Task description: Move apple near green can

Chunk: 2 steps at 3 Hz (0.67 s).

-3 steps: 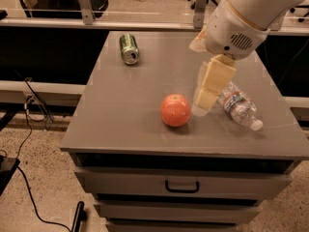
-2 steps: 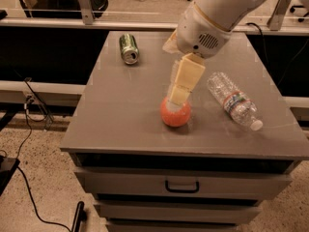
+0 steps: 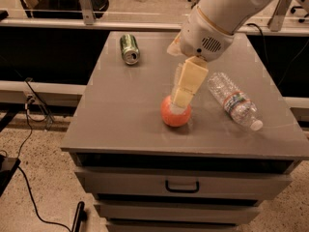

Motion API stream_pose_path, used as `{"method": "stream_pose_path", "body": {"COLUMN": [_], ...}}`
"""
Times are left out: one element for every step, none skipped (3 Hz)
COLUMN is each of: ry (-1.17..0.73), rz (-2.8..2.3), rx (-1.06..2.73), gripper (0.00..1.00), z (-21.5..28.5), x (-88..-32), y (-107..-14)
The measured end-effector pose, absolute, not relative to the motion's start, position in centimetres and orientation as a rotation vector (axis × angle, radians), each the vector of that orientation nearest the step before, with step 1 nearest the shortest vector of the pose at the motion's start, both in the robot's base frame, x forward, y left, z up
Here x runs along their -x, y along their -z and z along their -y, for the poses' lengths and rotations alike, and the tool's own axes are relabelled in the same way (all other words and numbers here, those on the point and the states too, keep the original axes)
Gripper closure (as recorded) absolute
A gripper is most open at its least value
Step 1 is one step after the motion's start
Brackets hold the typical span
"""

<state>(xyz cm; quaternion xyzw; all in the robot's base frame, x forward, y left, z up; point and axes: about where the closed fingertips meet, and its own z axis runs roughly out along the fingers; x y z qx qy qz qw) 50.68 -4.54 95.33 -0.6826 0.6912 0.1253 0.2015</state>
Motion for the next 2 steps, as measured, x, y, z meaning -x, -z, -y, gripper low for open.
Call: {"method": "stream_pose_path", "body": {"ry": [-0.353,-0.378], "rz": [-1.966,-1.980], "rx": [1.883,1.857], "gripper": [0.00,0.00], "z": [6.0,7.3], "x": [-51.1,-51.3], "y": [-93.6,-91.6]}}
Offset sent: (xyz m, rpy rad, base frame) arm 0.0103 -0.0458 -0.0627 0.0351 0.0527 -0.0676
